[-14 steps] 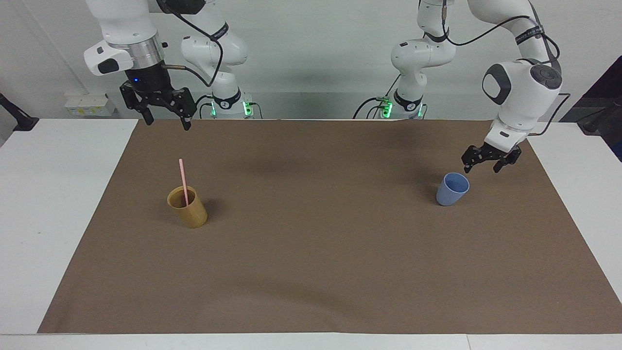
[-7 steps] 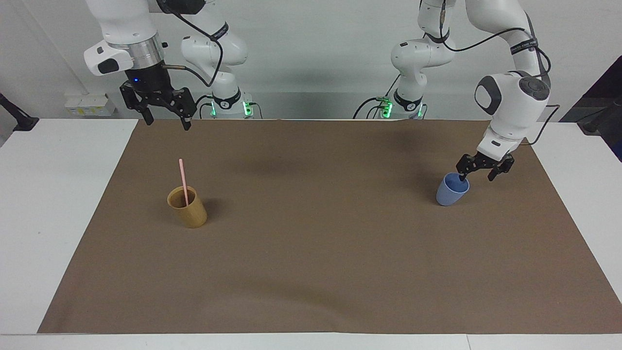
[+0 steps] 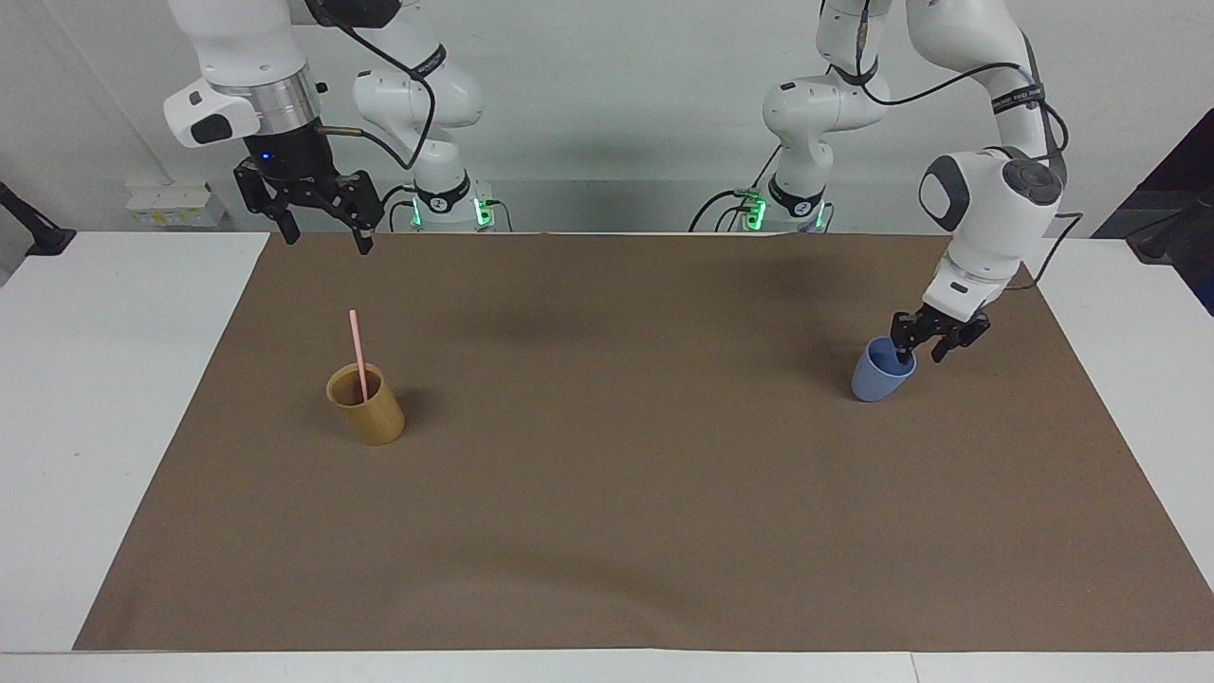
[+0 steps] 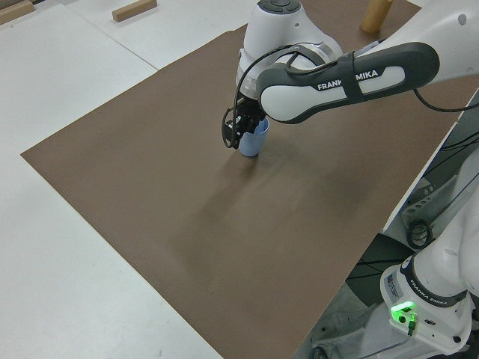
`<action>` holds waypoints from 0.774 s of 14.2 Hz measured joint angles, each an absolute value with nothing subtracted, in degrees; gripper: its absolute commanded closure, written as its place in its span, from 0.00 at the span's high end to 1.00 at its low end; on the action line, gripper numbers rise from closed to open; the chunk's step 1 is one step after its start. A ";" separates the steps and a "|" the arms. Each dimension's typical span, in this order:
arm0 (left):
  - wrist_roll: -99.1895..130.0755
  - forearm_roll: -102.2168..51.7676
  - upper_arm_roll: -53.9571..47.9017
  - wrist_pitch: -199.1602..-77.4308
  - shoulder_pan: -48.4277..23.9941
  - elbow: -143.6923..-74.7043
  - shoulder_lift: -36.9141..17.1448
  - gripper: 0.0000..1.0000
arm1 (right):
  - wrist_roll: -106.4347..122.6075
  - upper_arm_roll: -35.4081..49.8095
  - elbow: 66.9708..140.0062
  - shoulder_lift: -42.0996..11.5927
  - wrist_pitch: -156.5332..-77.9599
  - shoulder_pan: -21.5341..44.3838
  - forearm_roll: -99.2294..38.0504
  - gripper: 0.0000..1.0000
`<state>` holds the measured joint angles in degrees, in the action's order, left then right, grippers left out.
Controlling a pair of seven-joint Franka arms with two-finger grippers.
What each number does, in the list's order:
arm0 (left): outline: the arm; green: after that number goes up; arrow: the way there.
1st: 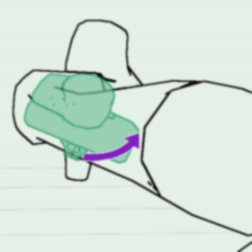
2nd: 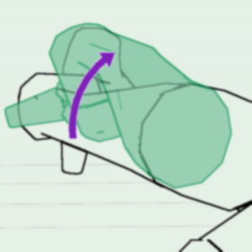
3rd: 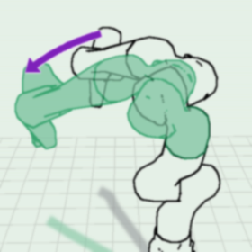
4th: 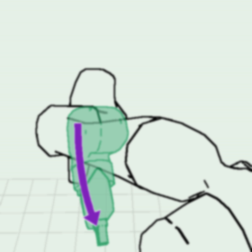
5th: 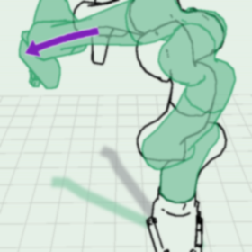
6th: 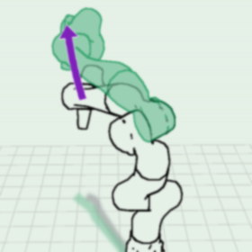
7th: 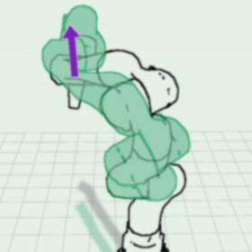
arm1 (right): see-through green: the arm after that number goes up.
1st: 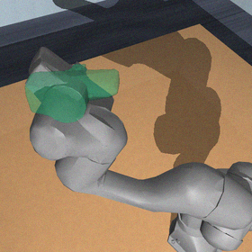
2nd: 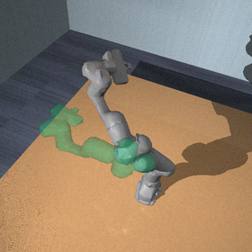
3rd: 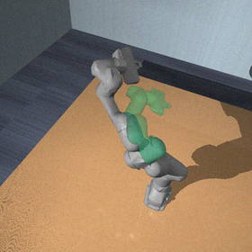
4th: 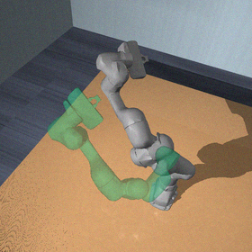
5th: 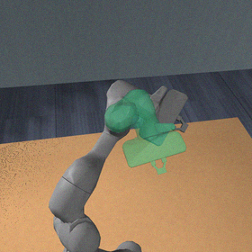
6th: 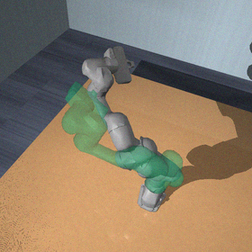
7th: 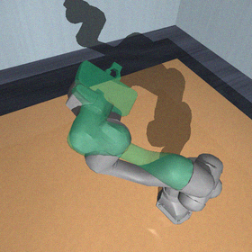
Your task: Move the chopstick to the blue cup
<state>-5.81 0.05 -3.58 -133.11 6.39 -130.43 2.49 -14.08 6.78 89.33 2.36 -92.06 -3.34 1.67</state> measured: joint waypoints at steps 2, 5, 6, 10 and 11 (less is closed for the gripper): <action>-3.86 0.05 -3.65 -133.12 5.64 -130.43 2.48 0.38 | -14.08 6.78 89.33 2.36 -92.06 -3.34 1.67 1.00; -1.58 0.05 -3.67 -133.12 5.16 -130.43 2.45 0.18 | -14.08 6.78 89.33 2.36 -92.06 -3.34 1.67 1.00; -1.19 0.05 -3.67 -133.12 5.05 -130.43 2.44 0.13 | -14.08 6.78 89.33 2.36 -92.06 -3.34 1.67 1.00; 0.37 -0.35 -3.68 -133.12 4.81 -130.27 2.44 0.00 | -14.08 6.78 89.33 2.36 -92.06 -3.34 1.67 1.00; 0.70 -1.08 -3.74 -133.02 4.52 -130.12 2.45 0.00 | -14.08 6.78 89.33 2.37 -92.06 -3.34 1.67 1.00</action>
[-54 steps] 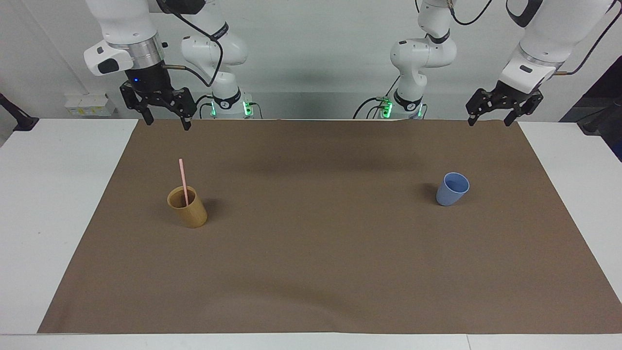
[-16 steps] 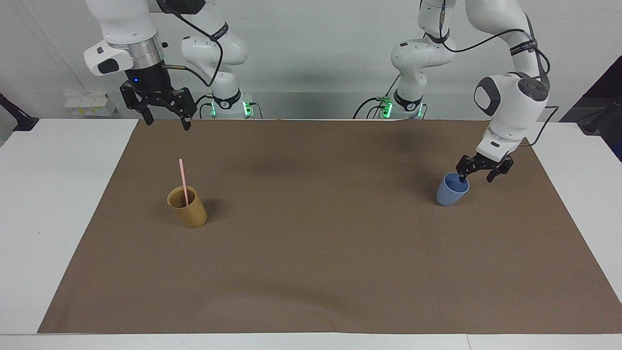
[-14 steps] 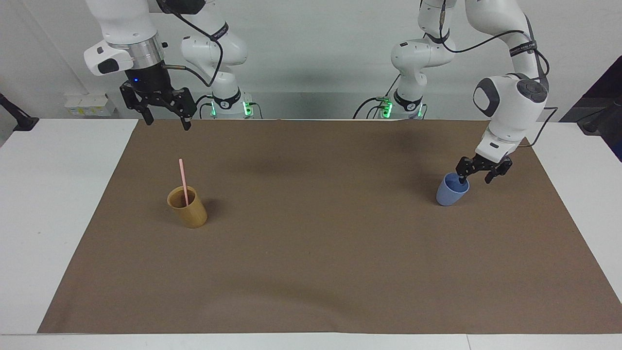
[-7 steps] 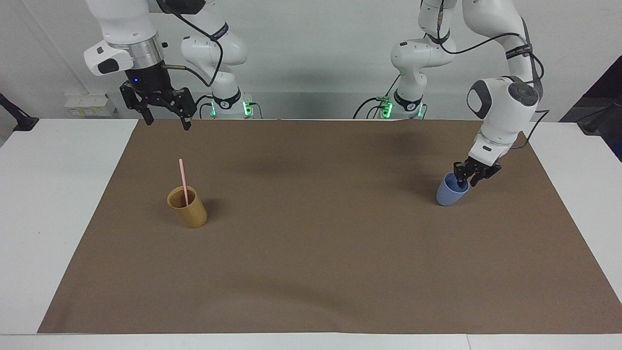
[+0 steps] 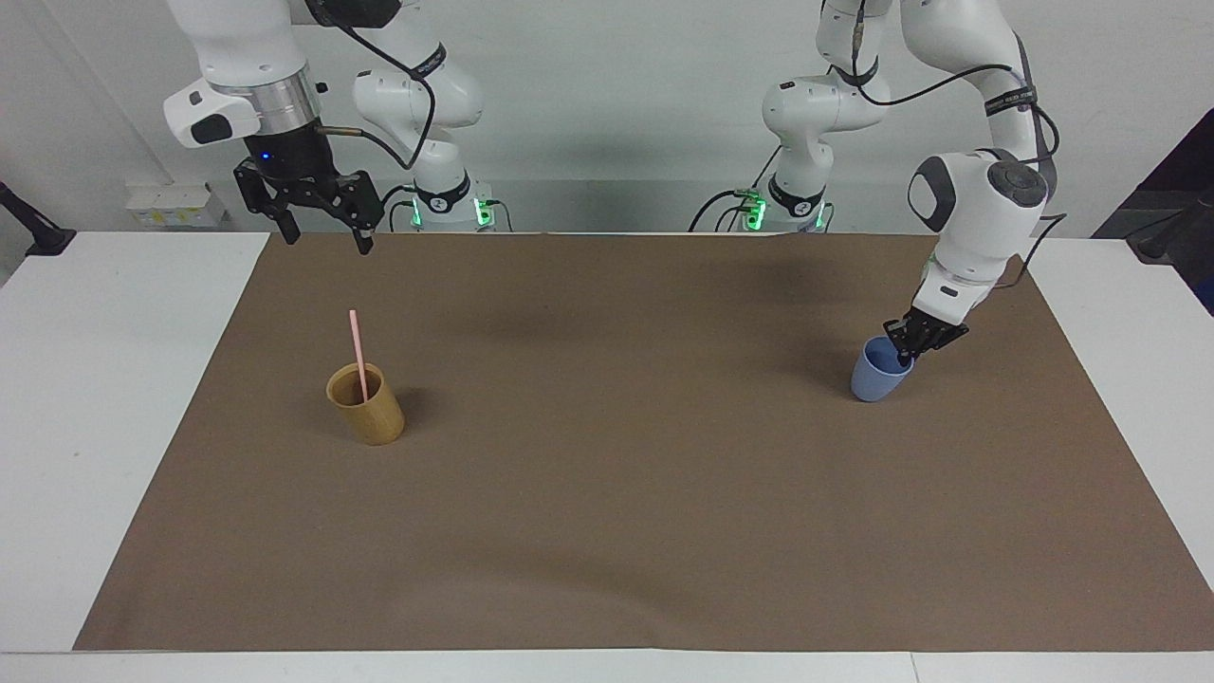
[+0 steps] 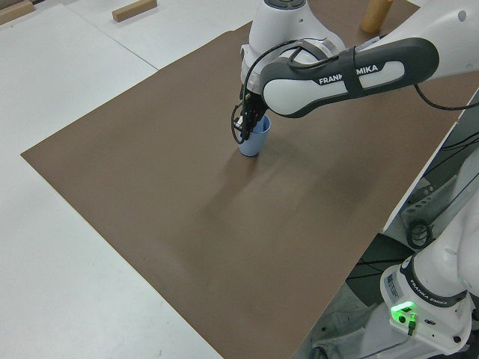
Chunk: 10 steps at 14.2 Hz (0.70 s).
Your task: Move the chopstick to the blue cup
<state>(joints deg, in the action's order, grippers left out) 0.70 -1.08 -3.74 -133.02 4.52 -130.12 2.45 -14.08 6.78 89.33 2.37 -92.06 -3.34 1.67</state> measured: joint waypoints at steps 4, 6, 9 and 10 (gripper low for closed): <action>8.66 -3.42 -3.98 -131.82 -3.36 -128.89 2.26 0.00 | -14.08 6.78 89.33 2.36 -92.06 -3.34 1.67 1.00; 17.07 -3.54 -4.30 -131.76 -10.88 -126.35 1.48 0.00 | -14.08 6.78 89.33 2.36 -92.06 -3.34 1.67 1.00; 27.64 -3.55 -4.62 -132.01 -21.63 -120.18 -2.92 0.00 | -14.08 6.78 89.33 2.36 -92.06 -3.34 1.67 1.00; 31.00 -3.54 -4.65 -132.96 -24.44 -118.51 -5.30 0.00 | -14.08 6.78 89.33 2.36 -92.06 -3.34 1.67 1.00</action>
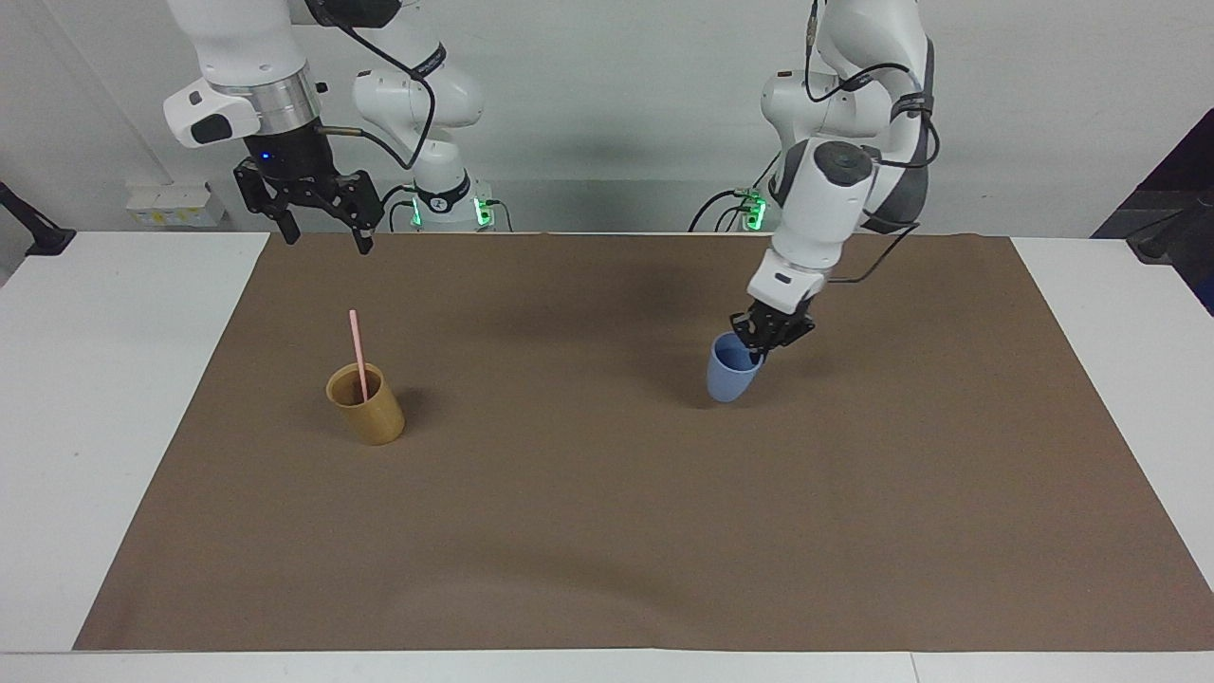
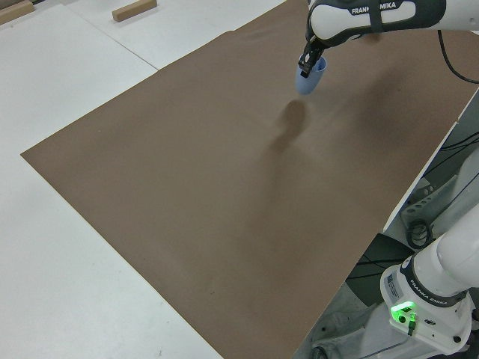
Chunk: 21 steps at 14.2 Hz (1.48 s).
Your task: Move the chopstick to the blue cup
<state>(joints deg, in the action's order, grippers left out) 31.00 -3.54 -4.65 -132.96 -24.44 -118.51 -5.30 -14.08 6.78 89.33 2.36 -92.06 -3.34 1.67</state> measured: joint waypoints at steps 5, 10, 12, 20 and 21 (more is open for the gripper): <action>33.83 -3.55 -3.75 -135.50 -26.63 -116.07 -10.42 0.00 | -14.08 6.78 89.33 2.36 -92.06 -3.34 1.67 1.00; 33.83 -3.50 -3.49 -134.92 -26.61 -115.87 -10.42 0.00 | -14.08 6.78 89.33 2.37 -92.06 -3.34 1.67 1.00; 33.80 -2.07 -3.51 -133.44 -26.62 -115.65 -10.42 0.00 | -14.08 6.78 89.33 2.36 -92.06 -3.34 1.67 1.00; 33.80 -0.93 -3.50 -130.81 -26.61 -114.93 -10.42 0.78 | -14.08 6.78 89.33 2.36 -92.06 -3.34 1.67 1.00; 33.80 -0.93 -3.49 -130.80 -26.61 -114.92 -10.42 1.00 | -14.08 6.78 89.33 2.36 -92.06 -3.34 1.67 1.00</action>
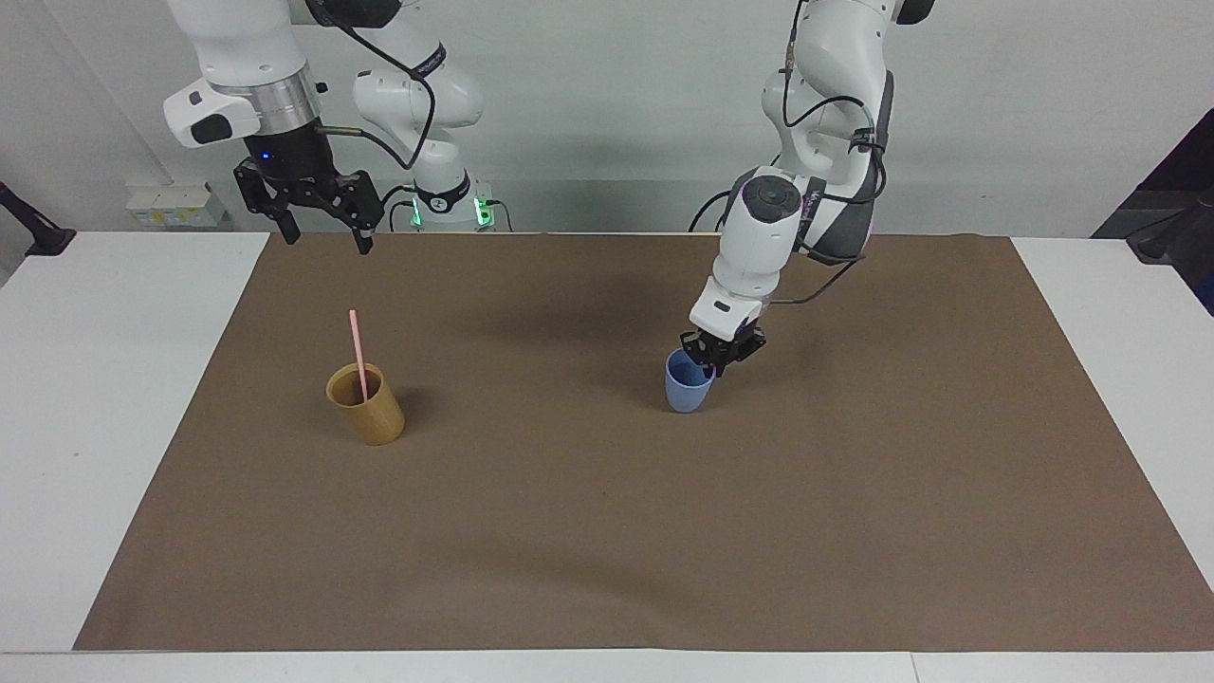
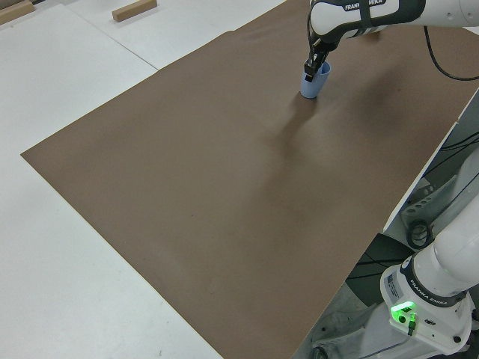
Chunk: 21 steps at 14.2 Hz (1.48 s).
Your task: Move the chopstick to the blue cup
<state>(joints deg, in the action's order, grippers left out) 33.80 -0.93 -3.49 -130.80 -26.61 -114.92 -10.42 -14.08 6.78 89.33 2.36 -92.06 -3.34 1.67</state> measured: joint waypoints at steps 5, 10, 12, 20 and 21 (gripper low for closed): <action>33.80 -0.92 -3.40 -129.08 -26.54 -112.91 -10.09 1.00 | -14.08 6.78 89.33 2.37 -92.06 -3.37 1.67 1.00; 26.45 -0.51 -2.62 -110.58 -21.03 -101.05 -5.74 1.00 | -14.08 6.57 89.64 2.37 -92.14 -4.89 1.67 1.00; 18.53 -0.51 -2.41 -106.49 -16.11 -99.61 -2.81 1.00 | -14.08 6.47 90.36 2.37 -92.19 -5.39 1.67 1.00; -1.88 -0.51 -2.01 -93.27 -2.80 -93.09 0.20 1.00 | -14.08 6.28 99.70 2.25 -99.36 -7.27 1.67 1.00; -2.59 -0.51 -2.02 -92.56 -2.23 -92.95 0.28 1.00 | -14.08 6.25 101.50 2.22 -100.72 -7.27 1.67 1.00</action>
<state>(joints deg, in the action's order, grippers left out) -2.59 -0.51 -2.02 -92.56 -2.23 -92.95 0.28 -14.08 6.25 101.50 2.22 -100.72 -7.27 1.67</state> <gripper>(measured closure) 0.000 0.000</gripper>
